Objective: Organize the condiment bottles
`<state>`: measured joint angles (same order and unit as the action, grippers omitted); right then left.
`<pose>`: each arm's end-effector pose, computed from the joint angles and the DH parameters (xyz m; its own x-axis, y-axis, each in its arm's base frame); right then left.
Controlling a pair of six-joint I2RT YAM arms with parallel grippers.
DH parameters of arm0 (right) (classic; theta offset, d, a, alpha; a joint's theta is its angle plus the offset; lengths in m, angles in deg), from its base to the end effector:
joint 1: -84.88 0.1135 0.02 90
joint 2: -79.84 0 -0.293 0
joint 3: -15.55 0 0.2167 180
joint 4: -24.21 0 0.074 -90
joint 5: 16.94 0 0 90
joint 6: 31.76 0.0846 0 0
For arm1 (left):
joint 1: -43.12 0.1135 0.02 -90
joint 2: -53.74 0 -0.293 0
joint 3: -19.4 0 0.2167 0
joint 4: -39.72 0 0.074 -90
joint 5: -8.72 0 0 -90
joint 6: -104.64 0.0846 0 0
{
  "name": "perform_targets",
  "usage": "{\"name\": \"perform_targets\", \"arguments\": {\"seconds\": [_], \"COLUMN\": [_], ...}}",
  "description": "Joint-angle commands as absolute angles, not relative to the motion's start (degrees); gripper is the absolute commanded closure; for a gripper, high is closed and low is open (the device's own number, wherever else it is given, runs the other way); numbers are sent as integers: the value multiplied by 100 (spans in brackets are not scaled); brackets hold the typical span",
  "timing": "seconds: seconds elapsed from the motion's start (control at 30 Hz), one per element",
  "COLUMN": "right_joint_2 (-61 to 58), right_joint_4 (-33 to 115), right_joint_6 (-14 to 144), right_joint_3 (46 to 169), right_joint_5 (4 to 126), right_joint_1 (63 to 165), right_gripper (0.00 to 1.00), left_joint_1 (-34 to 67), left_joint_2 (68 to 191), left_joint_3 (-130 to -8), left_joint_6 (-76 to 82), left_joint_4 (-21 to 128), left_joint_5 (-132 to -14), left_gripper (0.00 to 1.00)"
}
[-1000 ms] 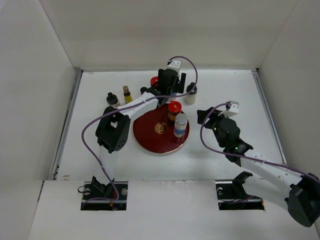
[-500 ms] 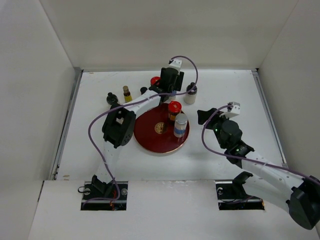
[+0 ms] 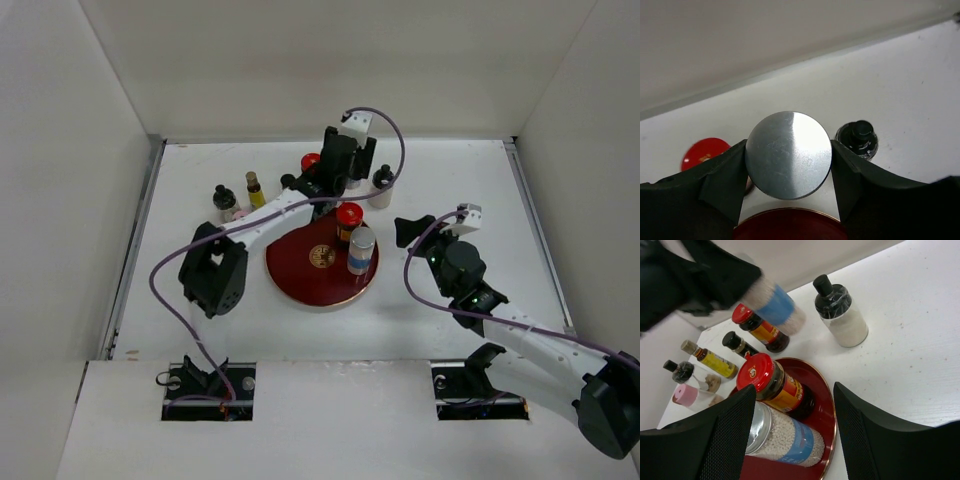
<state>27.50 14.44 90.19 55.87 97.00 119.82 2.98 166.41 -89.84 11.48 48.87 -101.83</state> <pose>0.1870 0.0888 0.2944 -0.1284 0.5003 -0.8563 -0.1451 0.8447 0.5153 0.4004 -0.2988 0.3375 -0.1851 0.0886 -0.9787 0.3320 0.9430 0.0225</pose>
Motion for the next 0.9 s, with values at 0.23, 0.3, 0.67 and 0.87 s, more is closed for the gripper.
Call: {"name": "perform_targets", "arguments": {"seconds": [0.23,0.3,0.67,0.87], "right_joint_2": [2816,2807,2684,2623], "right_joint_4": [1058,1058,1058,1058], "right_joint_6": [9059,9033,9015,8971], "right_joint_3": [5544,5561,5597,5632], "right_joint_5": [9662,9661,9661,9661], "right_joint_1": [12026,12052,12105,12114], "right_gripper": [32,32,32,32], "left_joint_1": [300,265,274,195], "left_joint_2": [13832,13488,13372,13767], "left_joint_3": [-6790,-6166,-4818,-4853], "left_joint_6": [1131,929,93,-30], "left_joint_4": [3435,3303,3145,2881], "left_joint_5": [-11115,-11230,-10888,-10729], "left_gripper": [67,67,67,67]}}
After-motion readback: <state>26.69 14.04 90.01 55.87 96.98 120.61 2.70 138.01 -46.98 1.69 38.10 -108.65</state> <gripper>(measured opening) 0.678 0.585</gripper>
